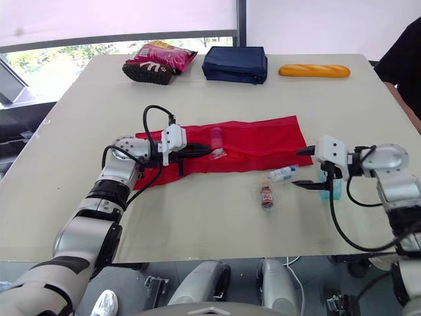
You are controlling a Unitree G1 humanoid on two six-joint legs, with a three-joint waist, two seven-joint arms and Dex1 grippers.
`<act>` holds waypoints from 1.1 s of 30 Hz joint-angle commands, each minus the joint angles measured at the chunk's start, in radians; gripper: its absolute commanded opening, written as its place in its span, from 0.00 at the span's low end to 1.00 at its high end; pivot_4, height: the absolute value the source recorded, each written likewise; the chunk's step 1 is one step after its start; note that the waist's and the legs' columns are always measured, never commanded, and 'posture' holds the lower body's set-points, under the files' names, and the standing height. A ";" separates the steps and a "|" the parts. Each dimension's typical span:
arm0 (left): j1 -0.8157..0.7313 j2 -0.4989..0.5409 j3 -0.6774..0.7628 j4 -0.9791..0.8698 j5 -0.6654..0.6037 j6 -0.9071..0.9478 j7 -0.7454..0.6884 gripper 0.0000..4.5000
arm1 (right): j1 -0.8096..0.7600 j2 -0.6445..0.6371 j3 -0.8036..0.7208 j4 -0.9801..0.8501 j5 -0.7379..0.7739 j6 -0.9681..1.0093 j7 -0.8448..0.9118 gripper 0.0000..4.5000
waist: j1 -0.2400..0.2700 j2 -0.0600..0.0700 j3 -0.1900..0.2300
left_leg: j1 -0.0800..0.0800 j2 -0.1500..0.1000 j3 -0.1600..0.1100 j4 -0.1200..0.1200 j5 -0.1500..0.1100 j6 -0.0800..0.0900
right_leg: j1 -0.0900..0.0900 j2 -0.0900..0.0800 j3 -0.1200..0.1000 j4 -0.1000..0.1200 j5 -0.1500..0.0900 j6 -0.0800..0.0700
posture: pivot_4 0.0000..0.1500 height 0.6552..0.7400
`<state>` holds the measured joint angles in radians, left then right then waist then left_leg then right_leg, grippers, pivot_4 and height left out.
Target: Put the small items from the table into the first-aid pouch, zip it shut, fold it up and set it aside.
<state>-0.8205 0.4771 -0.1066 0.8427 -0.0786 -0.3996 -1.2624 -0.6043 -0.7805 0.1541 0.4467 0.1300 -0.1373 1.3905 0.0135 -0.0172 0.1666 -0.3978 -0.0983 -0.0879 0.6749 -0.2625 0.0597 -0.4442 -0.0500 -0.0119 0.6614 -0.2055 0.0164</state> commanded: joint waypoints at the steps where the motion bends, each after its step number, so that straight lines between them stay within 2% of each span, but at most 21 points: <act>1: -0.011 0.011 0.014 -0.017 -0.008 -0.020 0.002 0.00 | -0.088 0.030 0.039 0.144 -0.063 -0.131 0.022 0.99 | -0.001 0.000 0.000 | 0.000 0.000 0.000 0.000 0.000 0.000 | 0.000 0.000 0.000 0.000 0.000 0.000 | 1.00 0.99; 3: -0.006 0.012 0.015 -0.023 -0.010 -0.019 0.003 0.00 | -0.120 0.045 0.055 0.209 -0.091 -0.181 0.024 0.99 | -0.002 0.000 0.000 | -0.001 0.000 0.000 0.000 0.000 0.000 | 0.000 0.000 0.000 0.000 0.000 0.000 | 1.00 0.99; 6: 0.005 0.014 0.016 -0.030 -0.013 -0.021 0.003 0.00 | -0.142 0.057 0.070 0.272 -0.107 -0.227 0.054 0.84 | -0.002 0.000 0.000 | -0.001 0.000 0.000 0.000 0.000 0.000 | -0.001 0.000 0.000 0.001 0.000 0.000 | 1.00 0.99; 11: 0.003 0.011 0.016 -0.017 -0.010 -0.027 0.007 0.00 | -0.156 0.050 0.064 0.309 -0.107 -0.271 0.093 0.27 | -0.002 0.000 0.000 | -0.001 0.000 0.000 0.000 0.000 0.000 | -0.001 0.000 0.001 0.001 0.000 0.000 | 1.00 0.99; 12: 0.002 0.010 0.016 -0.014 -0.010 -0.029 0.007 0.00 | -0.156 0.047 0.058 0.306 -0.101 -0.260 0.101 0.20 | -0.003 0.000 0.000 | -0.001 0.000 0.000 0.000 0.000 0.000 | -0.001 0.000 0.001 0.001 0.000 0.000 | 1.00 0.99; 13: 0.002 0.009 0.016 -0.012 -0.010 -0.031 0.007 0.00 | -0.155 0.045 0.050 0.297 -0.089 -0.241 0.108 0.08 | -0.003 0.000 0.000 | 0.000 0.000 0.000 0.000 0.000 0.000 | -0.001 0.000 0.001 0.001 0.000 0.000 | 1.00 0.99; 15: 0.001 0.006 0.015 -0.005 -0.010 -0.035 0.007 0.00 | -0.147 0.042 0.031 0.250 -0.055 -0.173 0.118 0.01 | -0.003 0.000 0.000 | 0.000 0.000 0.000 0.000 0.000 0.000 | -0.001 0.000 0.001 0.001 0.000 0.000 | 1.00 0.99; 18: -0.002 -0.003 0.014 0.005 -0.009 -0.042 0.009 0.00 | -0.105 0.031 0.005 0.077 0.013 0.041 0.109 0.01 | -0.002 0.001 0.000 | -0.001 0.000 0.000 0.000 0.000 0.000 | -0.001 0.000 0.001 0.001 0.000 0.000 | 1.00 0.99; 21: -0.002 -0.009 0.013 0.010 -0.010 -0.050 0.010 0.00 | -0.020 0.002 0.011 -0.200 0.080 0.300 0.100 0.01 | 0.001 0.001 0.000 | -0.001 0.000 0.000 0.000 0.000 0.000 | -0.002 0.000 0.001 0.001 0.000 0.000 | 1.00 0.99; 25: -0.005 -0.021 0.014 0.017 -0.014 -0.057 0.009 0.00 | 0.031 0.034 0.011 -0.507 0.166 0.674 -0.037 0.01 | -0.001 0.001 0.000 | -0.002 0.000 -0.001 0.001 0.000 0.000 | -0.002 0.000 0.001 0.001 0.000 0.000 | 1.00 0.99; 30: -0.006 -0.040 0.019 0.014 -0.020 -0.062 0.012 0.00 | 0.000 0.138 0.032 -0.684 0.218 1.000 -0.240 0.01 | 0.000 0.001 0.000 | -0.002 0.000 -0.001 0.001 0.000 0.000 | -0.003 0.000 0.000 0.001 0.000 0.000 | 1.00 0.99; 33: -0.004 -0.046 0.022 0.002 -0.028 -0.058 0.011 0.00 | -0.020 0.164 0.069 -0.713 0.199 1.095 -0.325 0.01 | 0.002 0.001 0.000 | -0.003 -0.001 -0.001 0.001 0.000 0.000 | -0.003 -0.001 0.001 0.001 0.000 0.000 | 1.00 0.99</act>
<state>-0.8160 0.4333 -0.1051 0.8734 -0.0829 -0.4418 -1.2567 -0.6085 -0.6143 0.2163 -0.2274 0.3308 0.9105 1.1112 0.0152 -0.0165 0.1663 -0.4007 -0.0991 -0.0891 0.6758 -0.2626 0.0596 -0.4469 -0.0508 -0.0116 0.6624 -0.2052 0.0160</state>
